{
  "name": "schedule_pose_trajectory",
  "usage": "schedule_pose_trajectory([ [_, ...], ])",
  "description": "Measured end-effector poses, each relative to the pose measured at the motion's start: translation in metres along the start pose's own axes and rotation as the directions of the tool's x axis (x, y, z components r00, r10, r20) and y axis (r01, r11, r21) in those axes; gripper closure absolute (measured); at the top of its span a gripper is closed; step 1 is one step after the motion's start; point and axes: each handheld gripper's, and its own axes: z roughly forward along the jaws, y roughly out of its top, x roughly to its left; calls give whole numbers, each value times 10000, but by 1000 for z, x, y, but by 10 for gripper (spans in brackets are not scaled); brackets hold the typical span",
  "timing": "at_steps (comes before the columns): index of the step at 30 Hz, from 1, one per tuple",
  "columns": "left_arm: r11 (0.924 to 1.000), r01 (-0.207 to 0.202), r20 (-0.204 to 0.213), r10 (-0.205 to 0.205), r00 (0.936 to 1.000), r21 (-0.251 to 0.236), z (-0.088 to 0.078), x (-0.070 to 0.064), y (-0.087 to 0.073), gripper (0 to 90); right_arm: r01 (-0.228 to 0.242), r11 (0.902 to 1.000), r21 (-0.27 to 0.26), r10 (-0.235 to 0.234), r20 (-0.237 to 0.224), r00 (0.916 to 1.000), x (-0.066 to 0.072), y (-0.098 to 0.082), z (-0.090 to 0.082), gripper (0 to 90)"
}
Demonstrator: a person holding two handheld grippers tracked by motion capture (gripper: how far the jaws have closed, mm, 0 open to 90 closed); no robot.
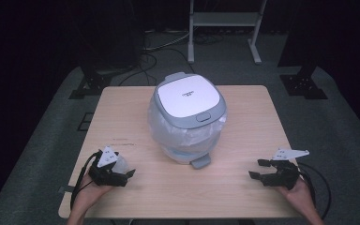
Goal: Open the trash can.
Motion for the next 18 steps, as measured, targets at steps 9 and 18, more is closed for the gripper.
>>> schedule_pose_trajectory([
  [9, 10000, 29, 83, -29, 10000, 87, 2, 1, -1, 79, 272, 9996, -23, -272, -310, 9991, 3, 20, -1, 298],
  [18, 9999, 92, 121, -92, 9999, 71, 2, 2, -2, 79, 506, 9983, -271, -521, -558, 9971, 9, 55, -13, 298],
])
